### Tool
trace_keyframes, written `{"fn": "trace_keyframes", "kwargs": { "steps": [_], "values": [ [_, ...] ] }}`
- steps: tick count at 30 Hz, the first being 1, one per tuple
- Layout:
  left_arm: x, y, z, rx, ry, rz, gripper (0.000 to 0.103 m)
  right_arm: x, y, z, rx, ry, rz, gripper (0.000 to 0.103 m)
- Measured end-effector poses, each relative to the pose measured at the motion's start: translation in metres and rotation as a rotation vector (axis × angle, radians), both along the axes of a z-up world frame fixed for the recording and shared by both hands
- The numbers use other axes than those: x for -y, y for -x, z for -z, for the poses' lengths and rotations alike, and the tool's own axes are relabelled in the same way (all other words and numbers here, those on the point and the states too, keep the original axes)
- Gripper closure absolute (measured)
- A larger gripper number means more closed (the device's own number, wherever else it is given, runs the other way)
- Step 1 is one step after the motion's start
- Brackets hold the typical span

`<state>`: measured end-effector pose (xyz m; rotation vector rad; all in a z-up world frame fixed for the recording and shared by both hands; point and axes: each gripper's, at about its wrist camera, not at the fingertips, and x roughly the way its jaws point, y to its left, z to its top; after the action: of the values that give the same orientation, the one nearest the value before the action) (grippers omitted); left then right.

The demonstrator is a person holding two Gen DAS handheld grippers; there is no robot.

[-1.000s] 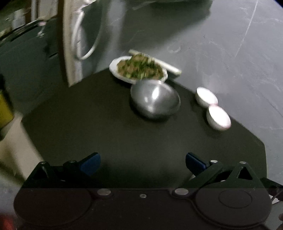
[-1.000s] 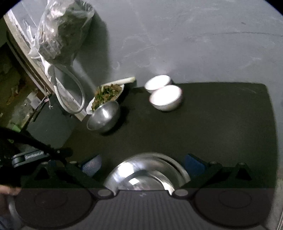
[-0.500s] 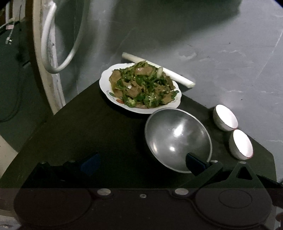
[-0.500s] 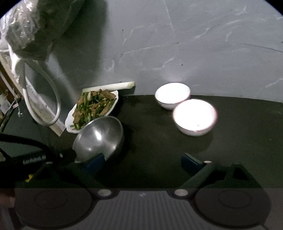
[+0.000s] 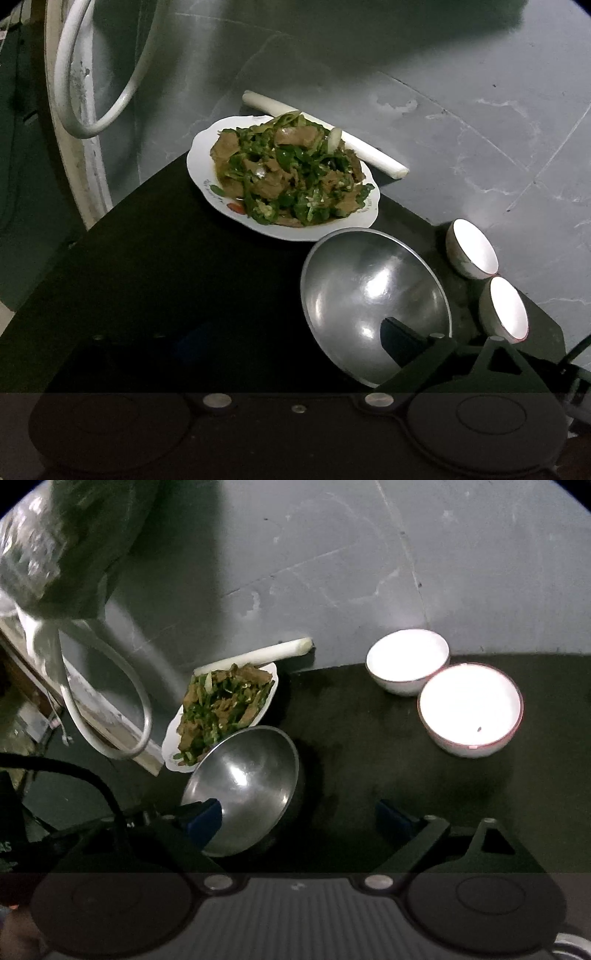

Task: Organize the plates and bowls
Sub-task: 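Close both grippers on the rim of the steel mixing bowl, then lift the steel bowl with both grippers and lower it beside the plate stack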

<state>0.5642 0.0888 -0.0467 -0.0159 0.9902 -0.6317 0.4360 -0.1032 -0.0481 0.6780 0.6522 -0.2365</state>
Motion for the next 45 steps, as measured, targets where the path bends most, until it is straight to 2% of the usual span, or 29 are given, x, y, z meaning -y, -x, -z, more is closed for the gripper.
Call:
{"fn": "trace_keyframes", "kwargs": {
  "steps": [3, 5, 7, 10, 13, 14, 16, 17, 18, 22, 23, 25, 34, 41, 45],
  "values": [
    [-0.001, -0.003, 0.002, -0.008, 0.008, 0.001, 0.009, 0.006, -0.003, 0.003, -0.007, 0.002, 0.012, 0.01],
    [-0.002, -0.004, 0.003, -0.011, 0.012, 0.0, 0.011, 0.009, -0.011, 0.003, -0.031, 0.014, 0.019, 0.014],
    [-0.003, -0.006, 0.004, -0.015, 0.011, 0.003, 0.017, 0.014, -0.017, 0.009, -0.042, -0.015, 0.017, 0.018],
    [-0.004, -0.008, 0.005, -0.019, 0.009, 0.004, 0.018, 0.014, -0.025, 0.015, -0.074, -0.014, 0.023, 0.022],
    [-0.003, -0.01, 0.007, -0.02, 0.004, 0.008, 0.024, 0.012, -0.036, 0.017, -0.098, 0.001, 0.005, 0.036],
    [-0.002, -0.011, 0.008, -0.024, 0.003, 0.012, 0.03, 0.012, -0.04, 0.018, -0.104, -0.001, -0.002, 0.039],
    [0.0, -0.013, 0.011, -0.028, 0.001, 0.013, 0.043, 0.012, -0.046, 0.021, -0.117, -0.008, -0.006, 0.052],
    [0.0, -0.013, 0.012, -0.03, 0.004, 0.012, 0.054, 0.012, -0.048, 0.023, -0.121, -0.014, -0.006, 0.053],
    [0.0, -0.014, 0.013, -0.035, 0.016, 0.016, 0.06, 0.012, -0.049, 0.024, -0.12, -0.023, -0.006, 0.057],
    [0.003, -0.014, 0.015, -0.043, 0.055, 0.03, 0.076, 0.011, -0.05, 0.024, -0.099, -0.043, -0.019, 0.07],
    [0.005, -0.013, 0.015, -0.044, 0.062, 0.036, 0.083, 0.01, -0.05, 0.023, -0.095, -0.044, -0.023, 0.076],
    [0.008, -0.01, 0.014, -0.038, 0.06, 0.039, 0.084, 0.008, -0.049, 0.022, -0.09, -0.042, -0.035, 0.086],
    [0.015, 0.016, 0.006, -0.027, 0.047, 0.071, 0.087, 0.013, -0.012, 0.007, -0.076, -0.02, -0.022, 0.087],
    [0.048, 0.068, -0.021, 0.003, 0.055, 0.163, 0.088, 0.047, 0.066, -0.015, -0.049, -0.014, 0.044, 0.086],
    [0.087, 0.116, -0.032, 0.022, 0.043, 0.246, 0.088, 0.077, 0.124, -0.02, -0.055, -0.013, 0.113, 0.086]
  ]
}}
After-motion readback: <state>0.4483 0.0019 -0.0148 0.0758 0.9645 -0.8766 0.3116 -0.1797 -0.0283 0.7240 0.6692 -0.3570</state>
